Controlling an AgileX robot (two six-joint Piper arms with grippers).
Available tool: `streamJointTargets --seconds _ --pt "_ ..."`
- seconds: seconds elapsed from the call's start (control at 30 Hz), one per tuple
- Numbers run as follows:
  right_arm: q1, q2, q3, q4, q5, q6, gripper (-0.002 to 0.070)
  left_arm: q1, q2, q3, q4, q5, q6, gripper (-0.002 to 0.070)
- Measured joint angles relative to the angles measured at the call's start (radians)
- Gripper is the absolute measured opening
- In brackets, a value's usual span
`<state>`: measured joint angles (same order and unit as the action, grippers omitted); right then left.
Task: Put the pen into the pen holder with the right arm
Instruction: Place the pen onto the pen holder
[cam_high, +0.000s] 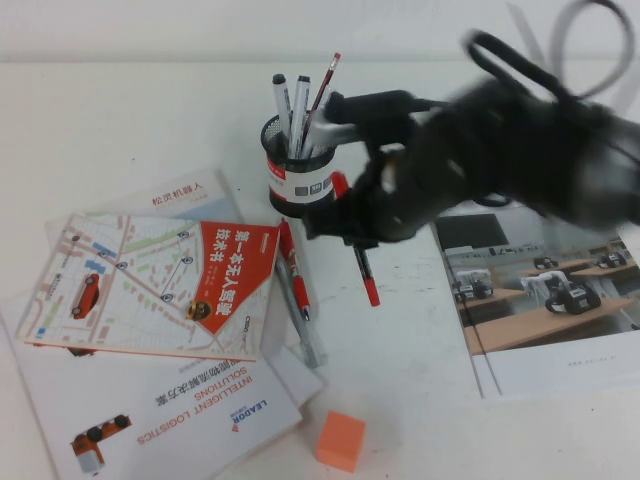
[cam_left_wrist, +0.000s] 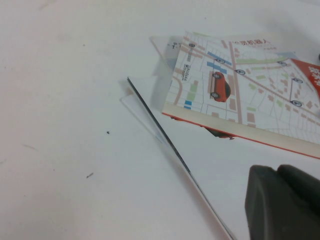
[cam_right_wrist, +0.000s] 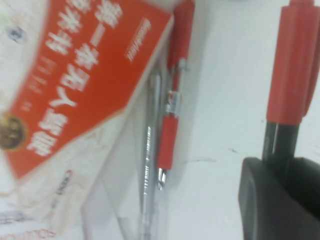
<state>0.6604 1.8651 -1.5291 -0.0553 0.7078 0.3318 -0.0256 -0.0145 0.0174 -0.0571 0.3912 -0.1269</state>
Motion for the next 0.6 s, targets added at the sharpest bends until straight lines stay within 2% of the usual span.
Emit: streamJointTargets --seconds 0.1,0.17,0.27,0.33,0.43,0.6 --pt "0.000 -0.152 0.252 0.000 -0.307 0.008 0.0062 0.000 0.000 0.000 0.000 0.000 0.000 -0.0003" --pt "0.000 -0.224 0.395 -0.002 -0.576 0.010 0.0062 0.000 0.000 0.000 0.000 0.000 0.000 -0.0002" --pt "0.000 -0.251 0.527 -0.061 -0.988 0.006 0.0062 0.000 0.000 0.000 0.000 0.000 0.000 -0.0003" --pt "0.000 -0.231 0.551 -0.092 -1.189 -0.001 0.0062 0.000 0.000 0.000 0.000 0.000 0.000 -0.0003" --pt "-0.007 -0.167 0.516 -0.093 -1.340 -0.007 0.0062 0.000 0.000 0.000 0.000 0.000 0.000 -0.0003" --pt "-0.038 -0.039 0.387 -0.077 -1.384 -0.059 0.0062 0.000 0.000 0.000 0.000 0.000 0.000 -0.0003"
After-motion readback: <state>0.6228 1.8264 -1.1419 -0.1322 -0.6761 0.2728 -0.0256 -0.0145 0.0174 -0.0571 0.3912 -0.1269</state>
